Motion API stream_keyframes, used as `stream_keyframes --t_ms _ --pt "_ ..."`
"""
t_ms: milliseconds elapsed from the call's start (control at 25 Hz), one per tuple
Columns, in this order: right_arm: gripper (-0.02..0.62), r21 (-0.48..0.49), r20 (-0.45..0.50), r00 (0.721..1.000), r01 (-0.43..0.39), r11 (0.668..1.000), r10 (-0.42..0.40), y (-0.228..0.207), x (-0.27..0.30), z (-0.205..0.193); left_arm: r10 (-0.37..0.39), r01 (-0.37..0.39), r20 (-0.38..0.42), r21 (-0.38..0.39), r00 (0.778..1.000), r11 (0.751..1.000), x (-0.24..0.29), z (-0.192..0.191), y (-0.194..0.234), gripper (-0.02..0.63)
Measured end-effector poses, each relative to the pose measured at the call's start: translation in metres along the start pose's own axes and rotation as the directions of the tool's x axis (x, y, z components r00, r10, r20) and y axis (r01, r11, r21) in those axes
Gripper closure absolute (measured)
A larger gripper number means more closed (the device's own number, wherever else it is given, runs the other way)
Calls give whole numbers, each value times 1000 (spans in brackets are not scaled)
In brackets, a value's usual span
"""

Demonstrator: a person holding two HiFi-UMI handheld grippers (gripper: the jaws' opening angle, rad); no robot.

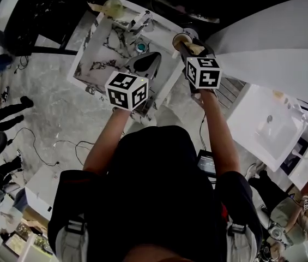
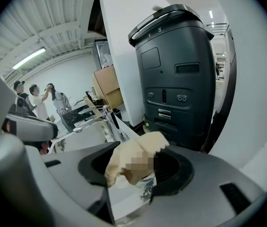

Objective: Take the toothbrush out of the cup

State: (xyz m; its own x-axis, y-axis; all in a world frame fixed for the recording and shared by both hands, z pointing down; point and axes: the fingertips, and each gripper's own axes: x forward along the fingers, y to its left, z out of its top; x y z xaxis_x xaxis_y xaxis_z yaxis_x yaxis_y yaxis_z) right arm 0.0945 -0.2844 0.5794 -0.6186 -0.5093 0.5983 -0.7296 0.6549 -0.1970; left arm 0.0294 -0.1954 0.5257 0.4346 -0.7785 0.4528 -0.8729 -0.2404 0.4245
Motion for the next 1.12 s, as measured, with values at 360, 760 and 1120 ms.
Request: stream_keyframes --t_ms 360,760,1120 --pt "400 -41 24 1000 -8 999 9 6 8 16 29 -29 11 -16 1000 999 -7 -1 6 598" --pt "400 -64 27 999 -28 998 30 13 25 28 58 -57 23 -72 998 996 -12 -3 18 598" --pt "402 -95 35 999 -28 995 31 14 31 36 55 -53 20 -92 998 994 -5 -2 20 598"
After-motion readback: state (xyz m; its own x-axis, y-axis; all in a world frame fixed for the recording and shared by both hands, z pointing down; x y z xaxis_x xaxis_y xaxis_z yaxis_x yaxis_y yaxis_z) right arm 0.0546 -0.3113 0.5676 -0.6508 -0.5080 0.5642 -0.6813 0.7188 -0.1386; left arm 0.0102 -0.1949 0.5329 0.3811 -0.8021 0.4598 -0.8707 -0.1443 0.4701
